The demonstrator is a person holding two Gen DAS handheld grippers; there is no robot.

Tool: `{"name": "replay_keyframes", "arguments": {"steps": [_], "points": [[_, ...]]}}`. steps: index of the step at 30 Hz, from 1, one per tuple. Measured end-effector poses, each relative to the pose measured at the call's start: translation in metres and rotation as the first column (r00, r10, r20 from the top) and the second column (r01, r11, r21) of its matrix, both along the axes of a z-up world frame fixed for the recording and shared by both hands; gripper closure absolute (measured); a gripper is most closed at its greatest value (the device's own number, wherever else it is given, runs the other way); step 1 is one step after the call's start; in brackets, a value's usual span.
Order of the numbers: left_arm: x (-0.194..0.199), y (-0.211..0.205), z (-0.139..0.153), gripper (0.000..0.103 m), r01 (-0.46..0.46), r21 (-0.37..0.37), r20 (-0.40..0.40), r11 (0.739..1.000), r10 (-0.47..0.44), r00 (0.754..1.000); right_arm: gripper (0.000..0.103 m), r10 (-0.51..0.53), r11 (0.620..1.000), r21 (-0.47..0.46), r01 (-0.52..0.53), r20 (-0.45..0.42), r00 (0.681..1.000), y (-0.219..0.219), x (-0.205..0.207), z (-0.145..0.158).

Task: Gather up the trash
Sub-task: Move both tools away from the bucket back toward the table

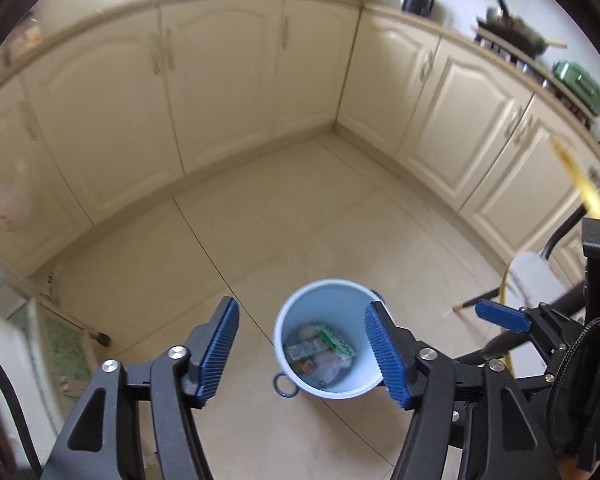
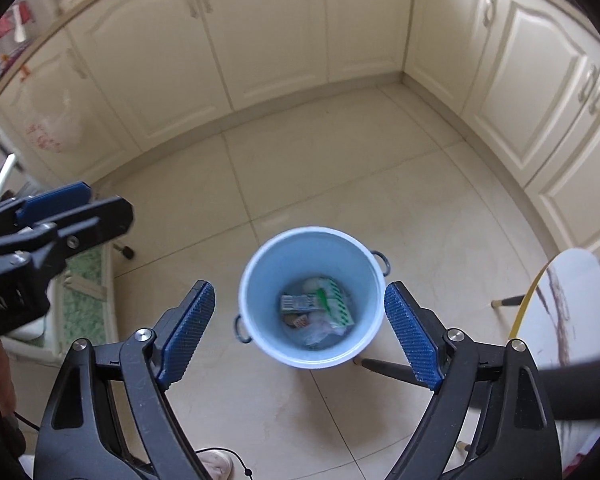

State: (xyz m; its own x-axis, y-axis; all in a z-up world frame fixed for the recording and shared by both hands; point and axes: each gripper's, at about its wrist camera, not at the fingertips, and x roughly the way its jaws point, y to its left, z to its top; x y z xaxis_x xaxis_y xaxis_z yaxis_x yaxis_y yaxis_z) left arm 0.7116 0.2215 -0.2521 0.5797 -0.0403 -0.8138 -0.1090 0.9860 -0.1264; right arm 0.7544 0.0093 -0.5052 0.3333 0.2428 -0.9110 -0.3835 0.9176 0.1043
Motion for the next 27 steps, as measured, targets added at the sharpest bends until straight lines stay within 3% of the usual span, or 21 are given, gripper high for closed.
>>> {"name": "replay_keyframes", "arguments": {"steps": [6,9,12,15,19,25,27], "points": [[-0.057,0.008,0.079,0.027,-0.055,-0.016,0.172,0.998,0.057,0.983,0.01,0.087,0.995,0.039,-0.093,0.143,0.986,0.022,-0.06,0.092],[-0.087,-0.003,0.121,0.018,-0.061,-0.006,0.26,0.998,0.06,0.964,0.009,0.093,0.993,0.045,-0.107,0.238,0.967,0.02,-0.096,0.144],[-0.117,-0.019,0.161,0.008,-0.042,-0.005,0.356,0.999,0.041,0.934,0.0,0.072,0.995,0.04,-0.091,0.34,0.938,0.013,-0.134,0.196],[-0.144,-0.043,0.195,0.001,-0.016,-0.004,0.435,1.0,0.016,0.9,0.0,0.028,0.998,0.037,-0.05,0.448,0.894,-0.004,-0.176,0.248],[-0.197,-0.059,0.235,0.001,0.02,0.009,0.528,1.0,-0.022,0.849,0.0,-0.047,0.999,0.012,0.049,0.577,0.816,-0.024,-0.227,0.31],[-0.273,-0.076,0.263,0.001,0.082,0.051,0.611,0.995,-0.096,0.786,0.0,-0.173,0.976,0.032,0.215,0.711,0.681,-0.069,-0.295,0.38],[-0.346,-0.085,0.249,0.001,0.084,0.067,0.632,0.994,-0.107,0.767,0.0,-0.216,0.966,0.062,0.253,0.734,0.644,-0.085,-0.316,0.397]]}}
